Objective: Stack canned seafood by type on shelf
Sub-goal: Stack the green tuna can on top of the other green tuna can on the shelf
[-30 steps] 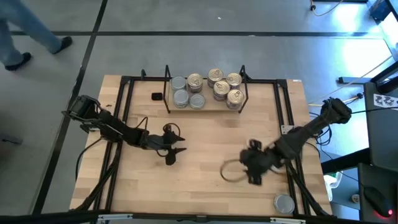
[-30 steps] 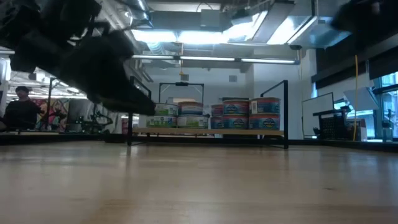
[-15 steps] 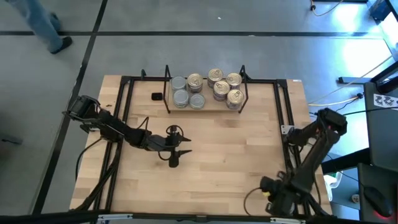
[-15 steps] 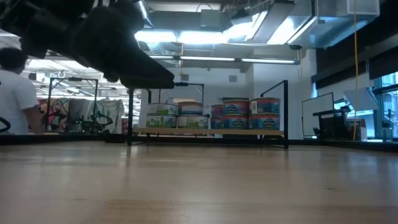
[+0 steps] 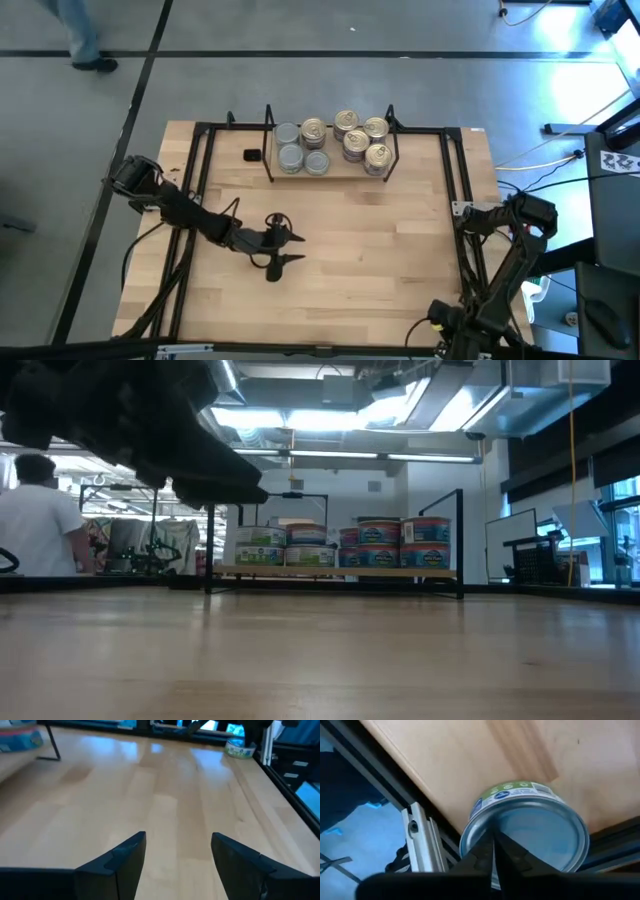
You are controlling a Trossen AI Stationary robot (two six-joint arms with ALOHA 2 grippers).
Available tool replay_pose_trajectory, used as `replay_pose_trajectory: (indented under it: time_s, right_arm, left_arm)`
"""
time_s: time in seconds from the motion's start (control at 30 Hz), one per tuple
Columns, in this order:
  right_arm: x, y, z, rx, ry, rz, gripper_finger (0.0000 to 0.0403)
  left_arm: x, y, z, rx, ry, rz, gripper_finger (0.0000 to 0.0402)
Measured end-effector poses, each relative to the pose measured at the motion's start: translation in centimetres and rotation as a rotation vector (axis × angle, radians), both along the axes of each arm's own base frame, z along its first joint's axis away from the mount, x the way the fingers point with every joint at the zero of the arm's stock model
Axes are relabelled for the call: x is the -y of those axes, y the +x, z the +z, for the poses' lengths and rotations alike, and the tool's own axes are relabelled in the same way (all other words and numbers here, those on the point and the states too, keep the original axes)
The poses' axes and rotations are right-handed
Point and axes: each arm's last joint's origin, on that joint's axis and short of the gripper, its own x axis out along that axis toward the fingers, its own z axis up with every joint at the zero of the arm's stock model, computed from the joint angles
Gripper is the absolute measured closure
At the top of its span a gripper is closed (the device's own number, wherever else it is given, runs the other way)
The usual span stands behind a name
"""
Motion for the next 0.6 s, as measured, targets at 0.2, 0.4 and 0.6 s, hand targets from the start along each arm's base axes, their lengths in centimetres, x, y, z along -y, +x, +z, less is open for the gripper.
replay_pose_trajectory:
  time_s: [0.2, 0.4, 0.6]
  right_arm:
    - [0.5, 2.8, -1.1, 0.124, -0.031, 0.047, 0.0397]
    - [3.1, 7.0, -1.4, 0.335, -0.19, 0.068, 0.0394]
    - [6.1, 10.8, -1.6, 0.475, -0.366, 0.101, 0.0392]
  left_arm:
    - [0.8, 0.0, -1.7, -0.046, -0.052, 0.002, 0.0178]
    - [1.4, 0.3, -3.7, -0.111, -0.092, 0.023, 0.0178]
    - [2.0, 0.9, -4.8, -0.143, -0.096, 0.026, 0.0178]
